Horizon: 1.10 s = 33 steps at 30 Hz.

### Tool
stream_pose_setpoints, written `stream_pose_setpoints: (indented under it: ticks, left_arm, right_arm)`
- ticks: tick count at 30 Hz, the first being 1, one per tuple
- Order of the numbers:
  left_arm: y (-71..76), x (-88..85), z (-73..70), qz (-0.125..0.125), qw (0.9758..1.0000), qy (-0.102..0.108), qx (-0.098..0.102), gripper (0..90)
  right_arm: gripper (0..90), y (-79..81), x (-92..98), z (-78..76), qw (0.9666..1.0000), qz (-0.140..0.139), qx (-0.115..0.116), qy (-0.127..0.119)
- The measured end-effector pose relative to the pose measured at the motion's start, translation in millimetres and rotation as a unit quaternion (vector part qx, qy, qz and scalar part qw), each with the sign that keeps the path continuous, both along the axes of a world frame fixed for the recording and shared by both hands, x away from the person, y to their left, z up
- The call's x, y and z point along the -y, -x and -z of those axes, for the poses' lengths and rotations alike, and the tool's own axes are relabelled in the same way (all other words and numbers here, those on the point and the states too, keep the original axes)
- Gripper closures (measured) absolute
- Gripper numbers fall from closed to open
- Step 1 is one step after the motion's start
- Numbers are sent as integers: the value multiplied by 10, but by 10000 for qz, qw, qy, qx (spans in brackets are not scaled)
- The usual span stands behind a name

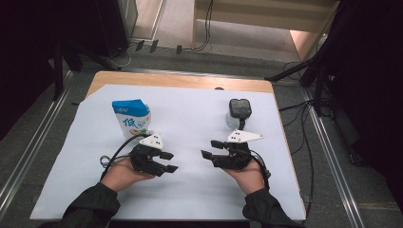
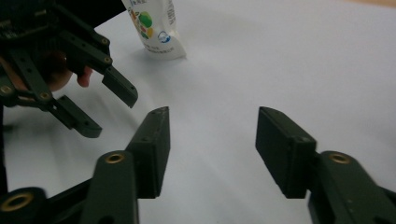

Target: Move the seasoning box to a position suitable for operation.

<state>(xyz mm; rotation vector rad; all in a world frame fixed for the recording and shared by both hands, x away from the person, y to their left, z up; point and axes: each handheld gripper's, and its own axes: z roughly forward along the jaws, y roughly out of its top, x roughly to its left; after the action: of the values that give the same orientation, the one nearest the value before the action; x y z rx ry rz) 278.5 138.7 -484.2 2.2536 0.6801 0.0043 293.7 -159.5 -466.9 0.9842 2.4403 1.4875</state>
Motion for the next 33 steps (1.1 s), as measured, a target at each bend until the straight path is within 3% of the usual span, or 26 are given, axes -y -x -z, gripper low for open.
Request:
stream_pose_setpoints:
  ticks: [1, 4, 7, 11, 13, 15, 19, 21, 23, 32, 33]
  left_arm:
    - [0, -4, 16, -141, 9999, -35, -64, 490]
    - [-24, -27, 34, -331, 9994, -12, -73, 461]
    - [-36, -74, 4, -323, 9993, 178, 7, 422]
    - [-39, -84, -7, -310, 9993, 170, 156, 389]
    - [-65, -62, -7, -480, 9988, 94, -59, 393]
    - [-89, -46, 11, -496, 9982, 235, -231, 396]
    - [-134, -64, 12, -541, 9982, 263, -85, 395]
    - [-146, -70, 9, -563, 9980, 297, -50, 395]
    - [-157, -56, 7, -612, 9978, 255, -11, 396]
    - [-168, -1, -17, -507, 9981, 351, 46, 401]
    - [-157, 3, -50, -445, 9985, 292, 135, 399]
  right_arm:
    - [483, -6, 14, -5, 9999, 33, -107, -48]
    - [492, -7, 36, -2, 9999, 30, -133, -70]
    - [488, 7, 60, 30, 9998, 103, -157, 19]
    - [473, 13, 72, 56, 9997, 111, -223, 82]
    - [464, 29, 80, 90, 9997, 119, -97, 213]
    - [464, 51, 87, 110, 9993, 158, -12, 328]
    - [457, 75, 144, 107, 9993, 304, -18, 214]
    - [408, 60, 174, 123, 9984, 434, -91, 337]
    - [413, 48, 219, 122, 9980, 536, -217, 255]
    - [427, 61, 356, 88, 9972, 735, -99, 116]
    - [428, 61, 371, 81, 9970, 763, -20, 98]
